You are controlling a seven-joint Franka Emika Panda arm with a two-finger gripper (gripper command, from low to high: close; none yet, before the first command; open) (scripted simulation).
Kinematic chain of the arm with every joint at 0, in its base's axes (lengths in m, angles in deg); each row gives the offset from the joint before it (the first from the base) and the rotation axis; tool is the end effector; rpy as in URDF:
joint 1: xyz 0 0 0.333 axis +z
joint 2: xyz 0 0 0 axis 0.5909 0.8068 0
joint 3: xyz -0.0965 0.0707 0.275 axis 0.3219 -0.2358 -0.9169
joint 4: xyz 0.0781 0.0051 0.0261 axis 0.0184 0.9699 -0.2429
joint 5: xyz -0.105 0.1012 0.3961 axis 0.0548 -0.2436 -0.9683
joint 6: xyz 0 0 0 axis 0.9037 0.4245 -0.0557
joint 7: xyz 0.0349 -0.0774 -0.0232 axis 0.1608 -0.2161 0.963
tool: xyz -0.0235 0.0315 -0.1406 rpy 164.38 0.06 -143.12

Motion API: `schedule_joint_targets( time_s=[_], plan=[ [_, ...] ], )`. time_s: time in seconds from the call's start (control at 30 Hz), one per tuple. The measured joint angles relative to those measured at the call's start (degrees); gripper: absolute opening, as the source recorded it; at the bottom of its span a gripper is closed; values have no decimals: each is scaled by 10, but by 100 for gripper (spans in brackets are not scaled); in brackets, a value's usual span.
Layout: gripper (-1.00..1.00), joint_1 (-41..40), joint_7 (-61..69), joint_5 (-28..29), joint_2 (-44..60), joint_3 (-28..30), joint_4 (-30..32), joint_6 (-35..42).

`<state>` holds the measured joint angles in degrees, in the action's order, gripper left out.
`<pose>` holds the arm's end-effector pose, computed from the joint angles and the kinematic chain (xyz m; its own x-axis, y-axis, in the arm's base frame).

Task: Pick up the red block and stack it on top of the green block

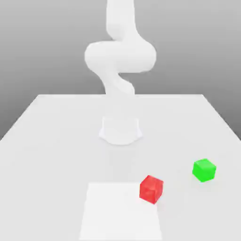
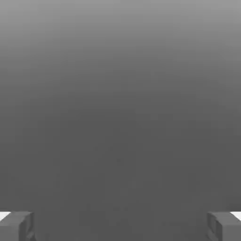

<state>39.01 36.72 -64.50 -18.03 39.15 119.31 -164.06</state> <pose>0.4435 0.0072 0.6181 0.5842 -0.6578 0.4754 -0.4747 -0.7520 -0.4573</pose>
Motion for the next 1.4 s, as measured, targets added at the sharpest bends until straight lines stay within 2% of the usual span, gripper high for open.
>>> schedule_joint_targets(
  time_s=[0.4, 0.57, 0.67, 0.83, 0.87, 1.1, 1.3, 1.4],
  plan=[
    [0, 134, 259, -30, 250, 51, 172, -160],
    [0, 163, 353, -6, 367, 42, 251, -237],
    [0, 168, 375, 3, 425, 38, 264, -282],
    [0, 154, 399, -26, 518, 17, 254, -361],
    [-100, 148, 402, -30, 536, 10, 252, -376],
    [-100, 146, 402, -30, 540, 8, 252, -379],
    [-100, 152, 379, 3, 441, 22, 265, -295],
    [-100, 155, 376, 4, 399, 4, 271, -257]
  ],
)
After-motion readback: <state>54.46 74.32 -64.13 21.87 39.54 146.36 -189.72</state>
